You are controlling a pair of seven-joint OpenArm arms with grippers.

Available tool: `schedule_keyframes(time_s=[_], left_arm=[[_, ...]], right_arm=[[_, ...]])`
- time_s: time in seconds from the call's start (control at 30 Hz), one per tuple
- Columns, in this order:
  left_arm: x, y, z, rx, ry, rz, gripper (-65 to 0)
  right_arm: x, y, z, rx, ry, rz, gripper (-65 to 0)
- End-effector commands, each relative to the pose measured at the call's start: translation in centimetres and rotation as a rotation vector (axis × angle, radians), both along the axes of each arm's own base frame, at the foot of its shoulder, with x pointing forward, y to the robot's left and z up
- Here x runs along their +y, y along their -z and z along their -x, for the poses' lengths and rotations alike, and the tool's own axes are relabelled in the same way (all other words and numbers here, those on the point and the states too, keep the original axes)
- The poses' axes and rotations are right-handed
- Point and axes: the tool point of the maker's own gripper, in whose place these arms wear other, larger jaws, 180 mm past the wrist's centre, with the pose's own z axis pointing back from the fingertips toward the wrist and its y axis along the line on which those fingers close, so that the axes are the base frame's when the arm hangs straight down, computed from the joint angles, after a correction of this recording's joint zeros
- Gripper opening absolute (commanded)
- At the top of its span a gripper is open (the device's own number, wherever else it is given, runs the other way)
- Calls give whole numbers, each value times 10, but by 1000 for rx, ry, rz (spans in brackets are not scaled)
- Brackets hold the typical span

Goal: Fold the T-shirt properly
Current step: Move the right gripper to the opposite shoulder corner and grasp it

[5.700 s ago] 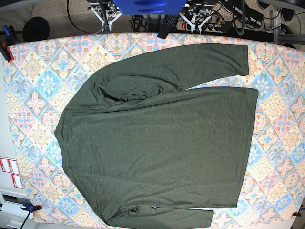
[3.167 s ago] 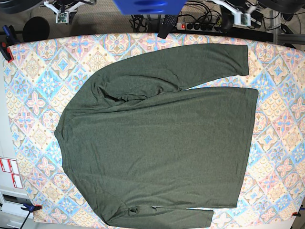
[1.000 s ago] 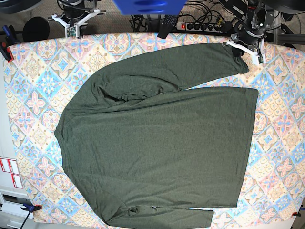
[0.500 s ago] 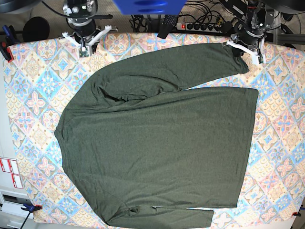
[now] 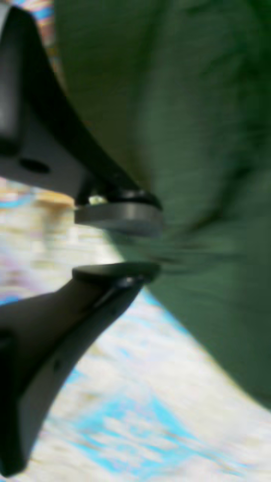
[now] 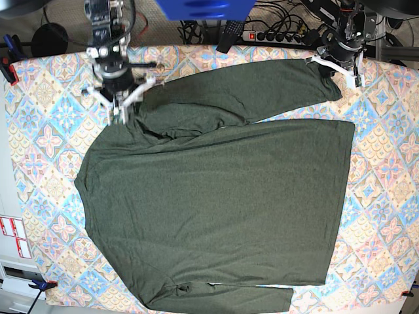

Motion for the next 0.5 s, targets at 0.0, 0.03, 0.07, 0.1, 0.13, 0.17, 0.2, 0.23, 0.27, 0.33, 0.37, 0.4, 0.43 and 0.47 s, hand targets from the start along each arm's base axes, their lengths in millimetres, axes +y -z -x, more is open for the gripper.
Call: schedule_keyframes(time_s=[0.0, 0.03, 0.07, 0.1, 0.13, 0.17, 0.2, 0.23, 0.27, 0.33, 0.37, 0.4, 0.43, 0.47], left_arm=[[-1, 0, 4, 16, 13, 5, -650], [-2, 0, 4, 16, 15, 5, -650], [-2, 0, 4, 16, 15, 5, -650], [-2, 0, 4, 17, 16, 7, -650], [-2, 0, 4, 17, 16, 7, -650], [-2, 0, 4, 17, 16, 7, -650], [-2, 0, 4, 17, 16, 7, -650], [-2, 0, 4, 17, 16, 7, -650], [-2, 0, 4, 17, 16, 7, -650], [-2, 0, 5, 18, 17, 6, -650], [-2, 0, 5, 18, 17, 6, -650], [-2, 0, 5, 20, 16, 6, -650], [-2, 0, 5, 20, 16, 6, -650], [-2, 0, 5, 20, 17, 5, -650]], right_arm=[[-2, -1, 0, -8, 3, 3, -467], [-3, 2, 1, 0, 5, 4, -455], [-3, 2, -3, -3, 6, 5, -448], [-4, 3, -6, -5, 7, 3, -443], [-4, 6, -7, 1, 9, 3, -443], [-4, 9, -8, 6, 17, -9, -444], [-7, 11, -9, 10, 33, -23, -442], [-12, 13, -11, 14, 60, -49, -440], [-18, 16, -12, 20, 97, -83, -440], [-27, 22, -14, 27, 168, -160, -440], [-32, 25, -17, 26, 205, -202, -439], [-35, 27, -18, 28, 235, -237, -439], [-39, 30, -19, 30, 263, -263, -439], [-43, 34, -18, 39, 297, -299, -439]])
